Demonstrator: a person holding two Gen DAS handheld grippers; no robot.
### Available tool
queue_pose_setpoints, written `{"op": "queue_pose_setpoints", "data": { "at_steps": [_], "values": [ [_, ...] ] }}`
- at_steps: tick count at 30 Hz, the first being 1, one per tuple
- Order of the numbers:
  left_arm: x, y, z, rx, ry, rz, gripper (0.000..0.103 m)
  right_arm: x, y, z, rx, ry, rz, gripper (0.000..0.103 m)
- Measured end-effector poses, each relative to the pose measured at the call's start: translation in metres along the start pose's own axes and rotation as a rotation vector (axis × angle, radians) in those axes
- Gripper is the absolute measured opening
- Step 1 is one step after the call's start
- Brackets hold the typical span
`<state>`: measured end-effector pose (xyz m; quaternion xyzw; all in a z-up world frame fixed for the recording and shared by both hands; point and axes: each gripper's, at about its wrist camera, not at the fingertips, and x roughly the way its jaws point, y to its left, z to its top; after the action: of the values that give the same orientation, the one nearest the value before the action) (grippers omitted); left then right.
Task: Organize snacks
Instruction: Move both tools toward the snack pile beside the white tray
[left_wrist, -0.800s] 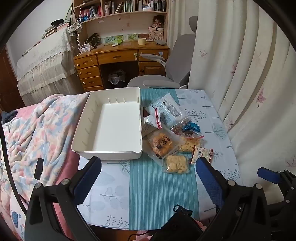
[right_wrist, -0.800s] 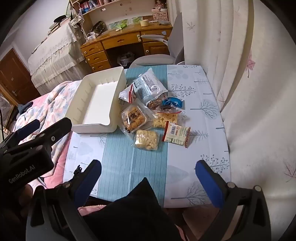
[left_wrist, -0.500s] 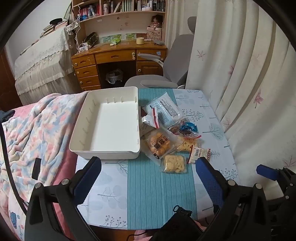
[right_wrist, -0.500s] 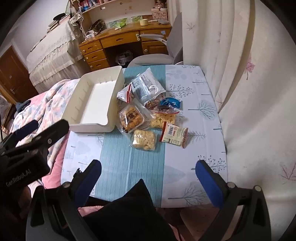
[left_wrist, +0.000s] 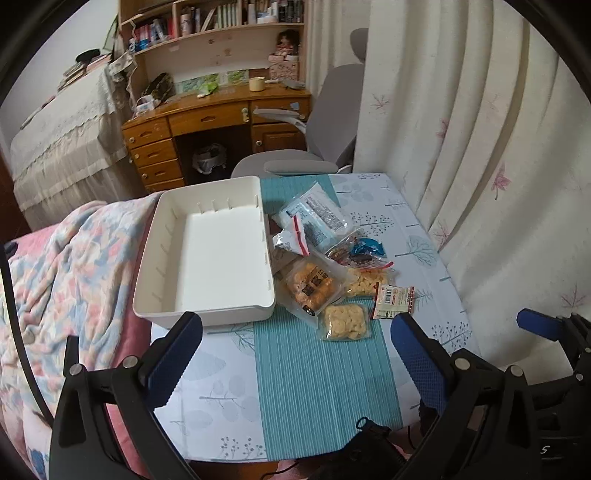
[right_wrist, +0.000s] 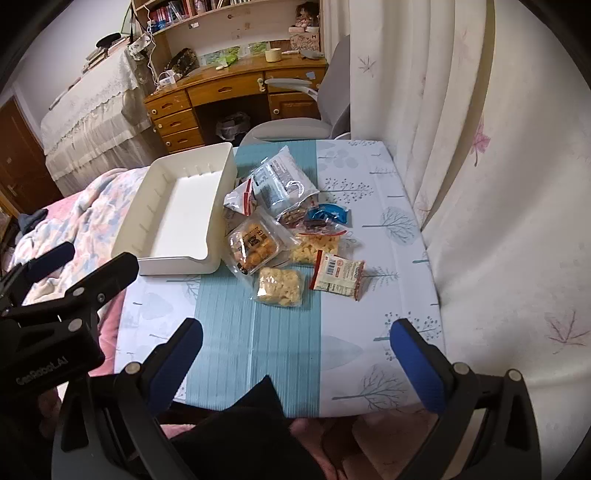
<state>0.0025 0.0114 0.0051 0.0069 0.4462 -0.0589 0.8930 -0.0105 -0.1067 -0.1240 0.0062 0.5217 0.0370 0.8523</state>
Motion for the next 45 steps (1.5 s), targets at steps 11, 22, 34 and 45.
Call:
{"op": "queue_pose_setpoints", "data": {
  "at_steps": [11,22,34,45],
  "values": [
    [0.011,0.007,0.001,0.104,0.023,-0.059,0.102,-0.003,0.017,-0.006,0.014,-0.04,-0.133,0.102],
    [0.018,0.015,0.001,0.082,0.06,-0.124,0.102,-0.004,0.024,-0.011,-0.01,-0.039,-0.157,0.102],
    [0.041,0.0,0.004,-0.034,0.131,-0.109,0.102,0.024,-0.004,-0.002,-0.094,-0.038,-0.021,0.102],
    [0.095,-0.037,0.011,-0.106,0.297,-0.015,0.102,0.061,-0.037,0.012,-0.324,-0.074,0.045,0.102]
  ]
}}
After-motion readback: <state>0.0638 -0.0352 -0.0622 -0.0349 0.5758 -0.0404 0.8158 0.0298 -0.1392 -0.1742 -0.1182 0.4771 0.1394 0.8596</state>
